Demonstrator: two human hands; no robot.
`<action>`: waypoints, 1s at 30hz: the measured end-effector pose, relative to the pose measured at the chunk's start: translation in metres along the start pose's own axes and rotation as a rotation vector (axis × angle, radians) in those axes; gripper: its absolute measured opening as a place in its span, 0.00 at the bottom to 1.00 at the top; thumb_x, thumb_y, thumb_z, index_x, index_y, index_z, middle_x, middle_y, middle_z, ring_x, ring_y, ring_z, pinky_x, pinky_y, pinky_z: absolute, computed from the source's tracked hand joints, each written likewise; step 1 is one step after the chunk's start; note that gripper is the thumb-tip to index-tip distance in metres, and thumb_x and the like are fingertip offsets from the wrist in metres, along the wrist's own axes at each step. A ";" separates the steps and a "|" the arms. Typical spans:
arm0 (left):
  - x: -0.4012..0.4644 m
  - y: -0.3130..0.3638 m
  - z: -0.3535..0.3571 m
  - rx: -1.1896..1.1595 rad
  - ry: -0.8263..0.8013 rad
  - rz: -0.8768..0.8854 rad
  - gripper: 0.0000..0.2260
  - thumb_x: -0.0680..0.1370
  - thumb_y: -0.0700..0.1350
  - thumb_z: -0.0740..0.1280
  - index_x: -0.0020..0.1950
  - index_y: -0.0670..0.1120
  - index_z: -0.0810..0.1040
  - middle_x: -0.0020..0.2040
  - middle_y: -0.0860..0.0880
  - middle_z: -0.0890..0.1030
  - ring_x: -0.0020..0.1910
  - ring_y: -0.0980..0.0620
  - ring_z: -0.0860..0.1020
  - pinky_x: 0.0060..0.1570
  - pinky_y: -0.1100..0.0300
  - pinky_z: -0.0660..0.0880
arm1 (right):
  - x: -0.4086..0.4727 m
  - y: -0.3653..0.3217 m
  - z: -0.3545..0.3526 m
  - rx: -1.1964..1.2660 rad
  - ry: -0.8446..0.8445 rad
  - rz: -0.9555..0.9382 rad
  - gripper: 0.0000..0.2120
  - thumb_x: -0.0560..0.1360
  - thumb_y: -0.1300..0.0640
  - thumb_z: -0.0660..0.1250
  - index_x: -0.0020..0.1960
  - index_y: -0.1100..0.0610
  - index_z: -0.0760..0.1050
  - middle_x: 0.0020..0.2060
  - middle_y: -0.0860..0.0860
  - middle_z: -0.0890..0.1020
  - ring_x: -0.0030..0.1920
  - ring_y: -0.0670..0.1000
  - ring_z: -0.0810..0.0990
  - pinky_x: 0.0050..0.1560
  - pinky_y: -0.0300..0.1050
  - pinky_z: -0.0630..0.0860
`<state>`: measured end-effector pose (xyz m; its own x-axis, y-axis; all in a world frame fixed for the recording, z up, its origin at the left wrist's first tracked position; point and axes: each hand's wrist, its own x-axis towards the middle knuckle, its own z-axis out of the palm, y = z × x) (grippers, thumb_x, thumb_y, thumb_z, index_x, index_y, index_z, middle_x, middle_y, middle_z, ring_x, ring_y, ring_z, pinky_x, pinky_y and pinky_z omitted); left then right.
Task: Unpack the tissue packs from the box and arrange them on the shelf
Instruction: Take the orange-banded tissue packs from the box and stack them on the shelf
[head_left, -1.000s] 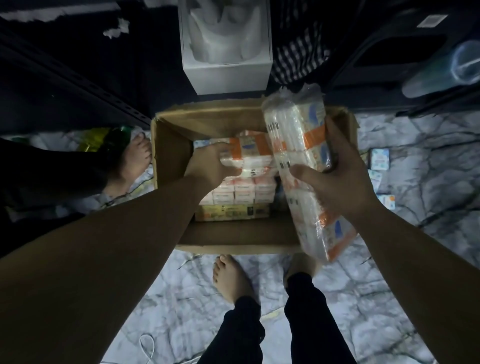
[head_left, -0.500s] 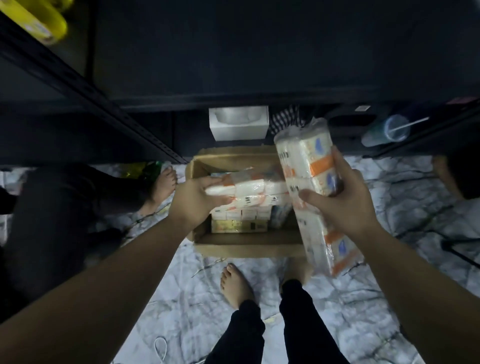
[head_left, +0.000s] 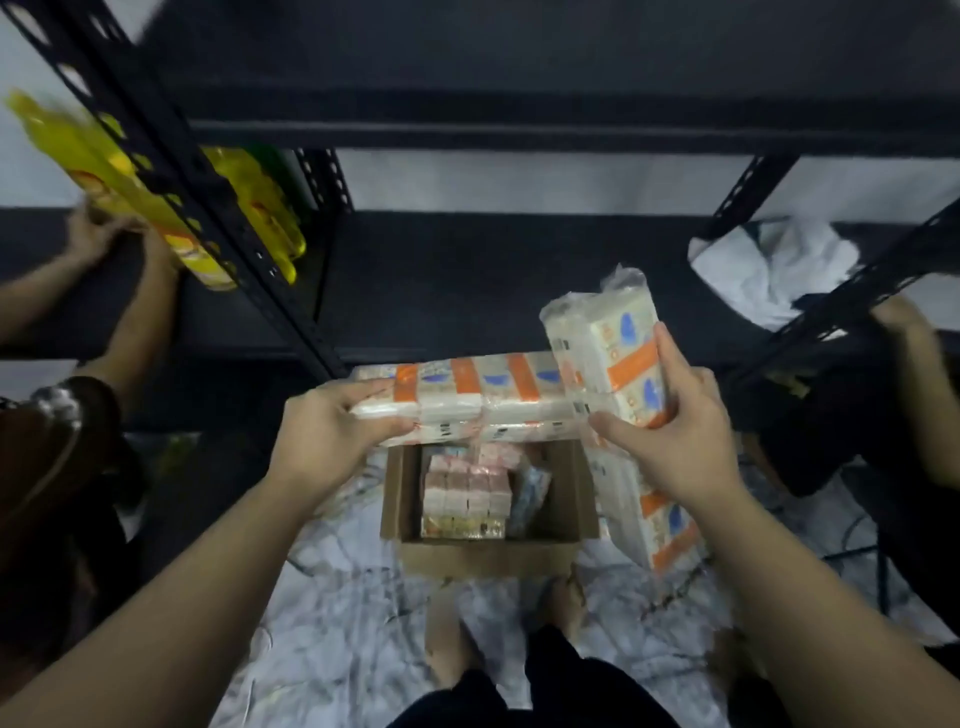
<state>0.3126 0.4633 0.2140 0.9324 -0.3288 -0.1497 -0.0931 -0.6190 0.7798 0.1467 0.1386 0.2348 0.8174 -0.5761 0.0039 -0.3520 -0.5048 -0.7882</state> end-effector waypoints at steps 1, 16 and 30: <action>0.000 0.010 -0.010 0.007 0.026 0.032 0.24 0.66 0.49 0.84 0.60 0.50 0.87 0.53 0.56 0.85 0.49 0.69 0.80 0.49 0.81 0.69 | 0.000 -0.010 -0.008 -0.010 0.012 -0.014 0.54 0.66 0.46 0.83 0.82 0.36 0.55 0.56 0.48 0.70 0.55 0.35 0.72 0.56 0.27 0.66; 0.018 0.128 -0.111 -0.054 0.297 0.291 0.26 0.65 0.52 0.83 0.62 0.50 0.86 0.58 0.54 0.84 0.54 0.60 0.81 0.54 0.75 0.72 | 0.043 -0.133 -0.095 0.057 0.267 -0.224 0.52 0.66 0.43 0.81 0.82 0.36 0.55 0.60 0.49 0.71 0.56 0.30 0.69 0.55 0.28 0.64; 0.079 0.217 -0.126 -0.043 0.430 0.349 0.27 0.66 0.55 0.82 0.63 0.51 0.85 0.57 0.53 0.85 0.55 0.59 0.81 0.62 0.61 0.76 | 0.123 -0.171 -0.160 0.052 0.311 -0.246 0.51 0.67 0.42 0.81 0.81 0.34 0.55 0.57 0.47 0.70 0.55 0.45 0.74 0.55 0.45 0.70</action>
<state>0.4103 0.3922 0.4480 0.9081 -0.1824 0.3769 -0.4161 -0.4928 0.7642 0.2348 0.0511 0.4689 0.6945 -0.6135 0.3759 -0.1332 -0.6231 -0.7708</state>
